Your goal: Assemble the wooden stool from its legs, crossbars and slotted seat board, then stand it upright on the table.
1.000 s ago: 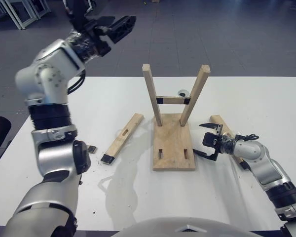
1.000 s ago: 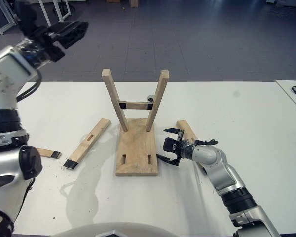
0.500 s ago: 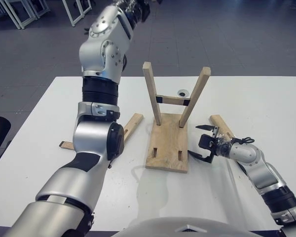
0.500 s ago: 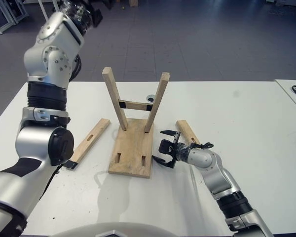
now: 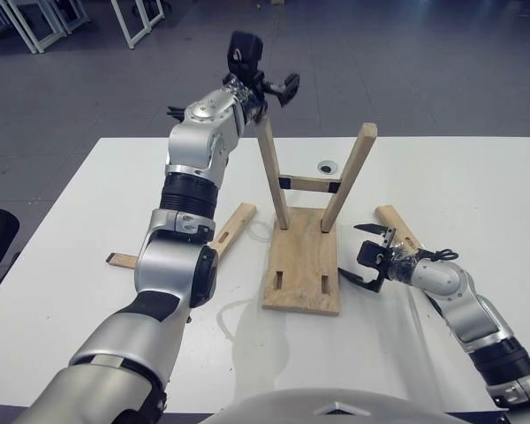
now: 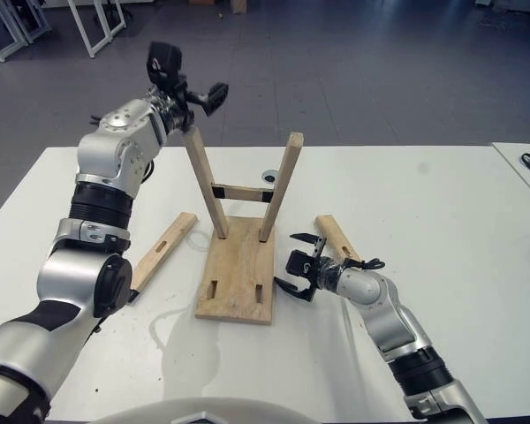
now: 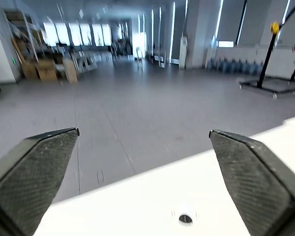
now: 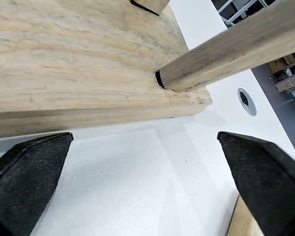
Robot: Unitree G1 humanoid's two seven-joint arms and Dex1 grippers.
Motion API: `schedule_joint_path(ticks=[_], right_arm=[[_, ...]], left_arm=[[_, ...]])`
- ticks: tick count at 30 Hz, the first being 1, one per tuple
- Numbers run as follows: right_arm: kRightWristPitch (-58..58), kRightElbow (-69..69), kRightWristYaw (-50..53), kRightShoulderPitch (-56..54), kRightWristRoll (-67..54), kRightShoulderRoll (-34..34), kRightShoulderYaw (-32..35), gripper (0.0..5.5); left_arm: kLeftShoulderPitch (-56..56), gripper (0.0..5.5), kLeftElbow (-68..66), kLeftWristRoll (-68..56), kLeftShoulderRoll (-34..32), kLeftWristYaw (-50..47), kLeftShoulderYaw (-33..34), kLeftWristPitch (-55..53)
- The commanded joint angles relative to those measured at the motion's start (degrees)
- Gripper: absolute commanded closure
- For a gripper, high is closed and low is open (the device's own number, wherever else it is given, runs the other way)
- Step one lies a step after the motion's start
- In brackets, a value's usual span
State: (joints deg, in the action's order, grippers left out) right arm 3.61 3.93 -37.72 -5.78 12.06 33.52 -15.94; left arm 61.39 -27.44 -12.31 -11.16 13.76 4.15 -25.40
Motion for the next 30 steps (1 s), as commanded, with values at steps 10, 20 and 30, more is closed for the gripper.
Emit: schedule_joint_path(ticks=[10,20,30], right_arm=[[24.35,16.07,16.59,0.59,-13.11,-15.71,17.10,0.00],[26.47,17.56,16.98,2.20,-12.79,-14.56,14.78,0.00],[25.92,17.13,16.94,2.81,-12.33,-13.56,14.09,0.00]], left_arm=[[-36.51,0.87,39.06,-0.51,-10.40,-2.12,12.59,-8.42],[-66.40,1.46,50.04,4.91,0.61,-17.79,18.30,-18.51],[-62.85,1.46,42.23,-0.84,2.39,-18.59,25.70,-21.24]])
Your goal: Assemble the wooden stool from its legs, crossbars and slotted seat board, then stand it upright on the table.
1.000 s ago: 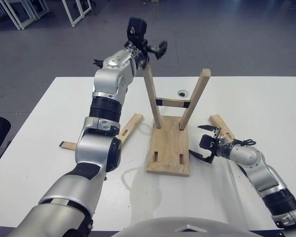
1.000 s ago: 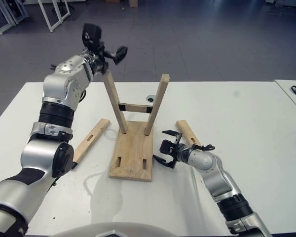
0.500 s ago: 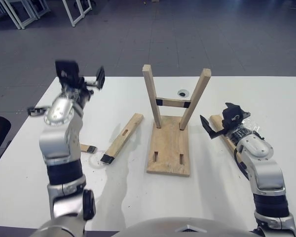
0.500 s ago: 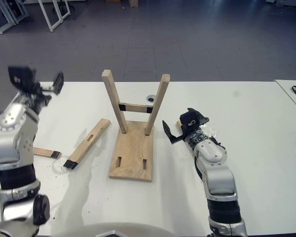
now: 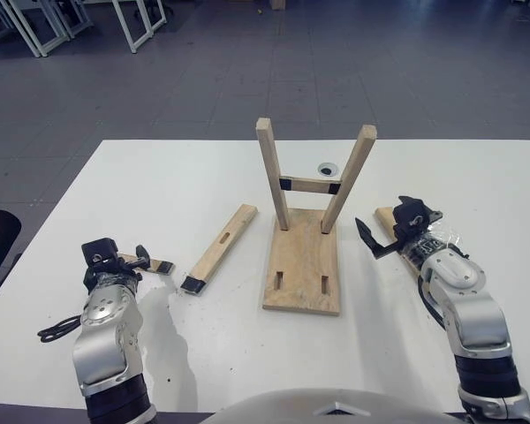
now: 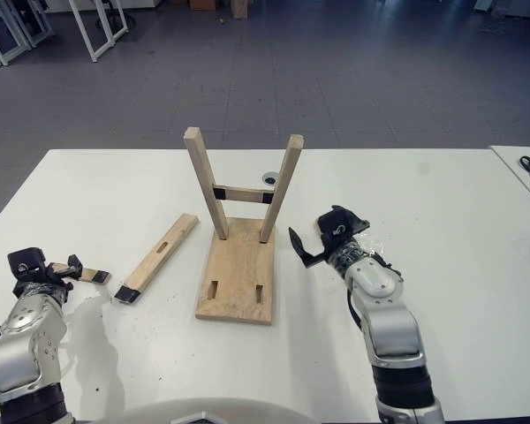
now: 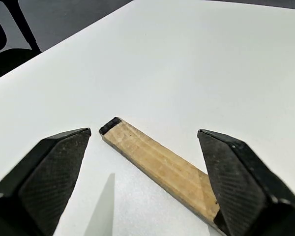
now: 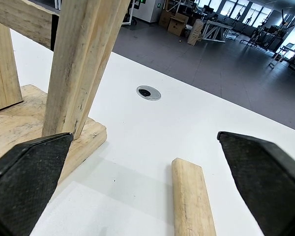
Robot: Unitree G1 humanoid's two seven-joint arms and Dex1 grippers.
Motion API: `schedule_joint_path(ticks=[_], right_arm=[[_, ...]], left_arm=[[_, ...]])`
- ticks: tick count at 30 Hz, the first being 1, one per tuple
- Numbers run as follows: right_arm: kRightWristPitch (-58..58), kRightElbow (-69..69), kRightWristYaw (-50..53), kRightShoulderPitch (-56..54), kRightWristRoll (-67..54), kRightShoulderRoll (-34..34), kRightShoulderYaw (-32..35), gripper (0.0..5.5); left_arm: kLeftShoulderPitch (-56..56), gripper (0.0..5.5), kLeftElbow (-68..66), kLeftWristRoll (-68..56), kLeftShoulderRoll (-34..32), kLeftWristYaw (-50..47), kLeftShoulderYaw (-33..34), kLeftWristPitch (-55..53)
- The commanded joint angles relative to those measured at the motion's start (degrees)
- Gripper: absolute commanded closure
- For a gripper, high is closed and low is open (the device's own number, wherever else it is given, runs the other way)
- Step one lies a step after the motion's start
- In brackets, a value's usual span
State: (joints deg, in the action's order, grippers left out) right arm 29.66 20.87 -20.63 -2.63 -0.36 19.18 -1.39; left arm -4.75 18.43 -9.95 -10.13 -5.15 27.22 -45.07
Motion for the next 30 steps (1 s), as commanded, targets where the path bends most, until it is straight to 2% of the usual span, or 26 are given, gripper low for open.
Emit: schedule_joint_path(ticks=[1,4,6,9,12,14,17,23,27,29,30], right_arm=[[-0.24,0.02,-0.19,-0.36,0.18,0.86,-0.49,0.00],[-0.43,-0.31,-0.17,-0.54,0.35,0.90,-0.65,0.00],[-0.48,-0.38,0.00,-0.70,0.42,0.88,-0.65,0.00],[-0.48,-0.50,0.09,-0.87,0.35,0.91,-0.52,0.00],[-0.35,-0.54,0.23,-0.95,0.37,0.81,-0.62,0.00],[-0.36,-0.56,0.27,-0.84,0.39,0.80,-0.70,0.00],[-0.31,-0.58,0.36,-0.68,0.43,0.74,-0.82,0.00],[-0.42,-0.56,0.43,-0.42,0.44,0.76,-0.97,0.00],[-0.52,-0.62,0.47,-0.28,0.40,0.77,-1.11,0.00],[-0.55,-0.73,0.53,-0.29,0.43,0.70,-1.22,0.00],[-0.55,-0.77,0.55,-0.34,0.43,0.66,-1.26,0.00]], left_arm=[[4.60,1.46,-5.45,-4.31,0.94,0.52,3.82,-1.40],[8.75,1.46,-11.40,-7.52,-0.82,0.56,7.55,-2.38],[10.76,1.46,-15.10,-8.71,-3.25,2.49,7.23,-4.42],[12.37,1.46,-19.07,-10.30,-6.89,8.08,3.28,-8.40],[12.69,1.46,-20.90,-10.61,-11.00,16.78,-3.60,-7.25],[12.36,1.46,-20.90,-9.25,-13.28,21.28,-7.86,-3.79],[12.27,1.46,-20.83,-8.05,-14.54,25.63,-10.79,3.06],[14.32,1.46,-25.87,-4.41,-16.72,26.54,-11.80,13.10],[15.88,1.46,-28.12,-3.43,-20.41,31.59,-12.99,19.14],[16.26,1.46,-28.63,-1.51,-23.51,36.57,-16.08,23.74],[15.94,1.46,-29.27,1.68,-26.60,40.62,-19.63,29.04]])
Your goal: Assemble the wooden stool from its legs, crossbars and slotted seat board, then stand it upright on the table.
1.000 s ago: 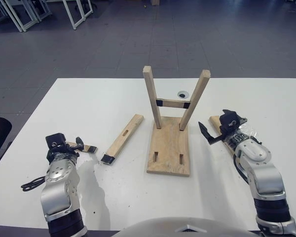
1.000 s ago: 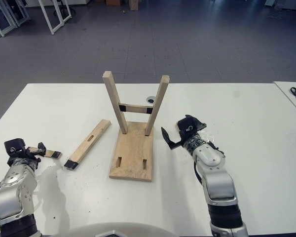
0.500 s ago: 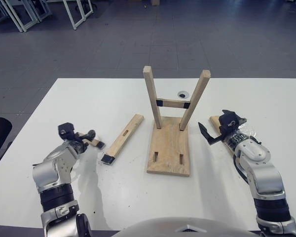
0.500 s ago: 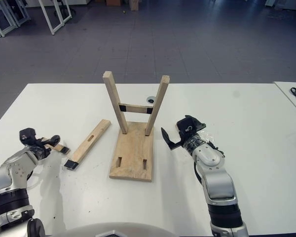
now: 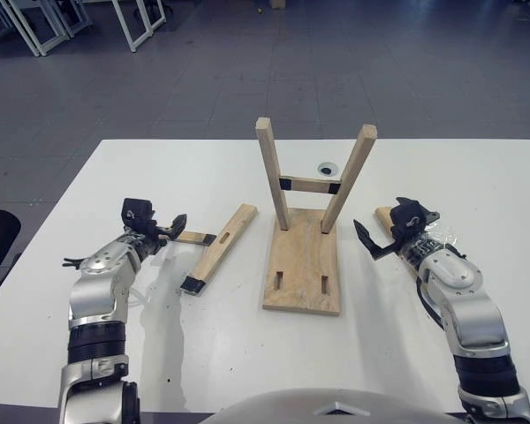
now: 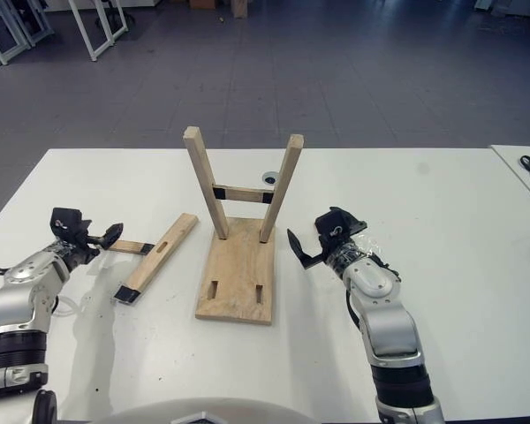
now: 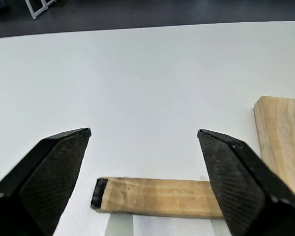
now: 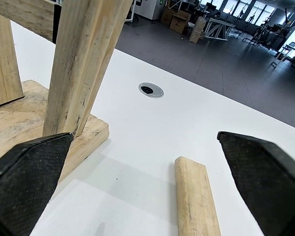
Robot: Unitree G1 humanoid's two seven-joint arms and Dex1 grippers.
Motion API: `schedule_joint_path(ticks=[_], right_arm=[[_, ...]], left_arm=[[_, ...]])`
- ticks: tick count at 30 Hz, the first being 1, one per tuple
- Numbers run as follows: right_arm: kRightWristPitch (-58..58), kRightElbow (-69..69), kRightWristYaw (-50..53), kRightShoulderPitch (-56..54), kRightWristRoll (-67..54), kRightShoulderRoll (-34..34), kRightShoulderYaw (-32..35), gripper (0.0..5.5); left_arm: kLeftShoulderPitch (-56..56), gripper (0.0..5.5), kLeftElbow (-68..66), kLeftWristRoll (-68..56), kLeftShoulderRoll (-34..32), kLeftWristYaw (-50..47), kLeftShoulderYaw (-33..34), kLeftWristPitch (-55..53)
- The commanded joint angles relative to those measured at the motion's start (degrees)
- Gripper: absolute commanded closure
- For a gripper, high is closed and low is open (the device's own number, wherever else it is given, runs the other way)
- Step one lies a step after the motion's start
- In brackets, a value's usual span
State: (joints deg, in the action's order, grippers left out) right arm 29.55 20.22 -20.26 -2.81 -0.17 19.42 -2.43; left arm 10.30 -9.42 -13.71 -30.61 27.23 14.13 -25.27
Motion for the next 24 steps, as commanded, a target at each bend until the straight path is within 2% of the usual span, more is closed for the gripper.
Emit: schedule_joint_path(ticks=[1,5,9,15,18,24], right_arm=[[-0.43,-0.11,0.20,-0.18,0.24,0.40,-0.28,0.00],[-0.40,-0.20,0.35,-0.23,0.24,0.35,-0.32,0.00],[-0.39,-0.03,0.68,-0.06,0.20,0.15,-0.40,0.00],[-0.48,-0.03,0.86,-0.16,0.13,-0.09,-0.72,0.00],[-0.20,0.44,1.09,0.41,0.15,-0.16,-0.58,0.00],[-0.17,0.25,0.92,0.27,0.01,-0.20,-0.87,0.00]], left_arm=[[1.21,1.46,-2.76,7.98,-8.89,11.73,-9.23,13.19],[6.56,1.46,-10.58,9.77,-14.58,26.02,-14.26,25.10],[19.52,1.46,-26.29,14.25,-17.35,39.21,-20.59,38.27],[32.18,1.46,-43.99,20.85,-18.54,54.61,-28.22,47.93],[36.40,1.46,-49.73,23.74,-19.20,57.50,-30.08,51.32],[40.74,1.46,-58.83,28.50,-17.56,52.25,-31.15,53.44]])
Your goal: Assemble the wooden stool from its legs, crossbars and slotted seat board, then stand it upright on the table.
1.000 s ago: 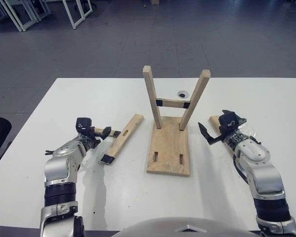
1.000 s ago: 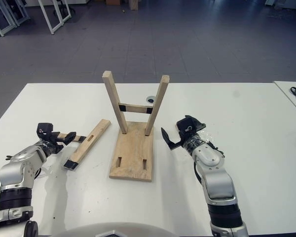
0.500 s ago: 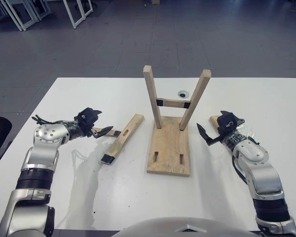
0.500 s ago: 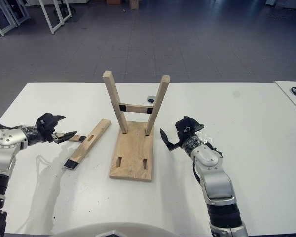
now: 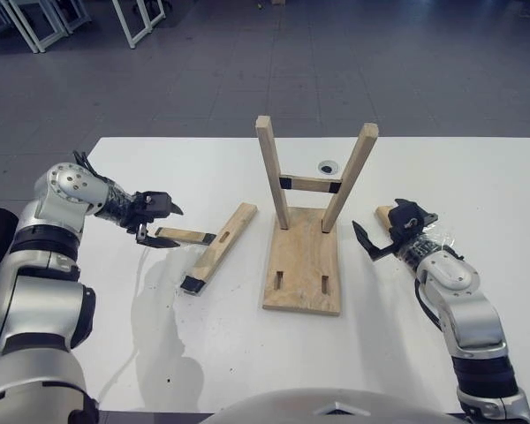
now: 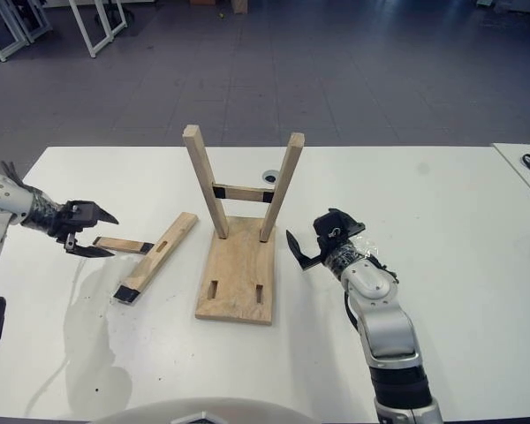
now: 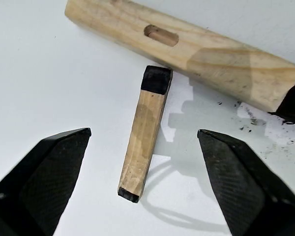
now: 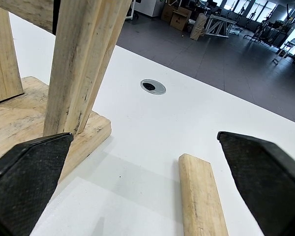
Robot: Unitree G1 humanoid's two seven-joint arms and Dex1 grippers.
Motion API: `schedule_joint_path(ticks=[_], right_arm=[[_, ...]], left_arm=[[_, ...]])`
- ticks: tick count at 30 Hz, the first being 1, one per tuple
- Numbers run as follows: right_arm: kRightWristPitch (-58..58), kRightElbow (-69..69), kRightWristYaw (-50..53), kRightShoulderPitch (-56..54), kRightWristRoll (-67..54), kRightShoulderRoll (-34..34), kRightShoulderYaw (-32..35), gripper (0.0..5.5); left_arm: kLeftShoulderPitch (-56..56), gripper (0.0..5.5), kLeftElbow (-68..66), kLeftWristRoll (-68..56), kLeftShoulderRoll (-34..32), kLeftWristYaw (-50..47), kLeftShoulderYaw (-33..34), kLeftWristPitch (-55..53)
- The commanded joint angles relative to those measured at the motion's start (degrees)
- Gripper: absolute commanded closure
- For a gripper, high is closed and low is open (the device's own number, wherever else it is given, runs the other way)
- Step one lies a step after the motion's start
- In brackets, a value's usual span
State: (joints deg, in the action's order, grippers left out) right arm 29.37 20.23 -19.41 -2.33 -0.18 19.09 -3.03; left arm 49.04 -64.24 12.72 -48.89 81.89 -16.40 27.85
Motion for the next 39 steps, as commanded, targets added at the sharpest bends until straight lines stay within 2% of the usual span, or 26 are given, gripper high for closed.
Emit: schedule_joint_path(ticks=[1,5,8,18,27,29,32,36,39], right_arm=[[-0.03,0.11,0.00,-0.33,0.01,0.14,-0.38,0.00],[0.07,-0.05,-0.21,-0.76,-0.02,0.22,-0.68,0.00],[0.09,-0.08,-0.24,-1.04,0.10,0.19,-1.10,0.00],[0.01,0.05,-0.29,-1.12,0.20,0.21,-1.91,0.00],[0.31,0.14,-0.90,-1.20,-0.02,0.52,-2.31,0.00],[0.40,0.25,-0.88,-1.09,0.01,0.49,-2.30,0.00],[0.46,0.33,-0.56,-0.76,0.13,0.31,-2.26,0.00],[0.66,0.79,-0.23,-0.53,-0.28,0.23,-1.36,0.00],[3.00,2.98,-0.14,0.50,-2.45,0.12,1.70,0.00]], left_arm=[[1.90,1.46,-4.94,2.31,1.13,-2.62,-0.64,0.30],[1.39,1.46,-7.38,4.60,2.45,-5.71,-1.42,2.07],[1.53,1.46,-8.76,7.79,3.06,-11.92,-2.98,4.01],[-0.79,3.03,-11.27,15.86,4.43,-21.60,-7.87,7.55],[-1.48,4.50,-12.61,16.50,4.62,-22.33,-8.20,2.77],[-1.40,4.54,-12.54,16.46,4.79,-21.87,-8.31,2.13],[-0.68,4.67,-12.29,14.60,5.40,-20.54,-6.79,1.46],[0.22,5.06,-11.56,7.97,5.46,-18.46,-0.49,-0.23],[-1.08,5.38,-9.96,3.75,4.04,-17.95,3.61,1.61]])
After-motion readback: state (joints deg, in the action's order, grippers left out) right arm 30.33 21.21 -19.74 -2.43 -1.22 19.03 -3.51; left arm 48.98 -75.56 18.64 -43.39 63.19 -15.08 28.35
